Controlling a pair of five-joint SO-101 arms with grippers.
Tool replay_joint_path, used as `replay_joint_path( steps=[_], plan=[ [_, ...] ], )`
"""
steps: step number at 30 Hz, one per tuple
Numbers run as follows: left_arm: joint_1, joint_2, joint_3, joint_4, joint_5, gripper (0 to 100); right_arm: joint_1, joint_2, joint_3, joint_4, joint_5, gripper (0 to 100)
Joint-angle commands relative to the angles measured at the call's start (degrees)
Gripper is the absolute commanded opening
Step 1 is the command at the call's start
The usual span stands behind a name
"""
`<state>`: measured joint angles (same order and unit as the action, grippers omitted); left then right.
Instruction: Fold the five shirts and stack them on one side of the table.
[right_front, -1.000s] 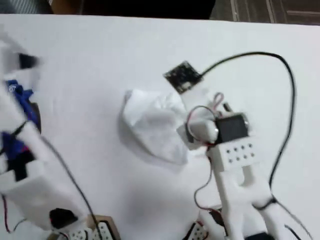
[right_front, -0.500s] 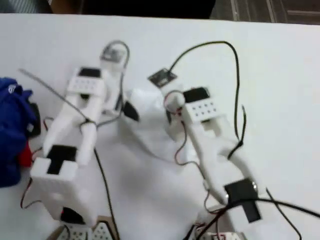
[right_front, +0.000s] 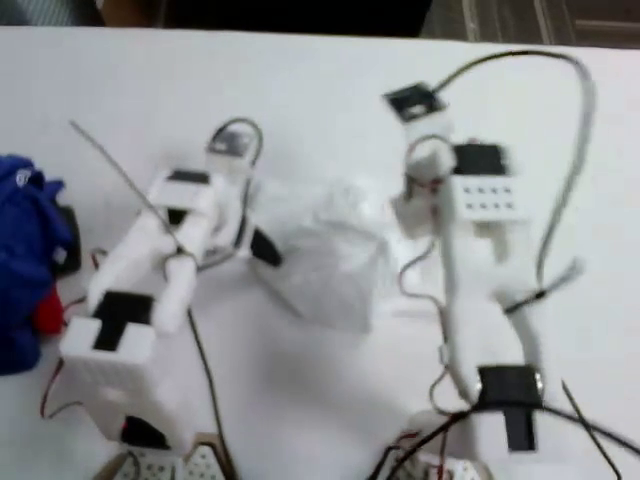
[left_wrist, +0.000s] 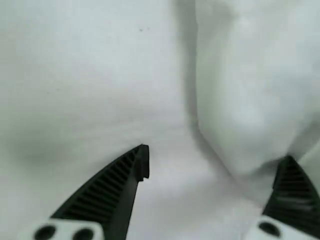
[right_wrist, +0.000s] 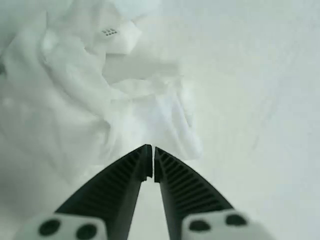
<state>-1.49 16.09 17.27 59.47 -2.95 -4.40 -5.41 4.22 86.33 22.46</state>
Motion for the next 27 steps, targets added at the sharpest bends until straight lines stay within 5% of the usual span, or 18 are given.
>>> replay_joint_path(
  steps=[1,5,11,16,23,27],
  plan=[
    [-3.78,-4.66,-2.24,3.25,0.44,40,0.4,-5.05,-2.02,2.07,0.88,2.0],
    [-8.0,-10.02,-5.23,9.32,0.53,40,-7.6,-4.44,2.73,-1.19,-1.85,2.4],
    [-9.85,-12.22,-2.68,6.33,9.05,40,-20.18,1.01,10.9,-17.89,-3.87,2.5],
    [-9.85,-12.4,4.26,-4.57,2.81,40,-21.32,8.13,12.84,-26.15,-3.78,4.8],
    [-9.76,-12.31,5.76,-6.42,3.16,40,-25.27,20.53,7.56,-28.26,-3.52,30.6],
    [-9.76,-12.31,5.76,-6.33,2.99,40,-25.63,25.54,6.15,-28.53,-3.87,20.8]
  ],
)
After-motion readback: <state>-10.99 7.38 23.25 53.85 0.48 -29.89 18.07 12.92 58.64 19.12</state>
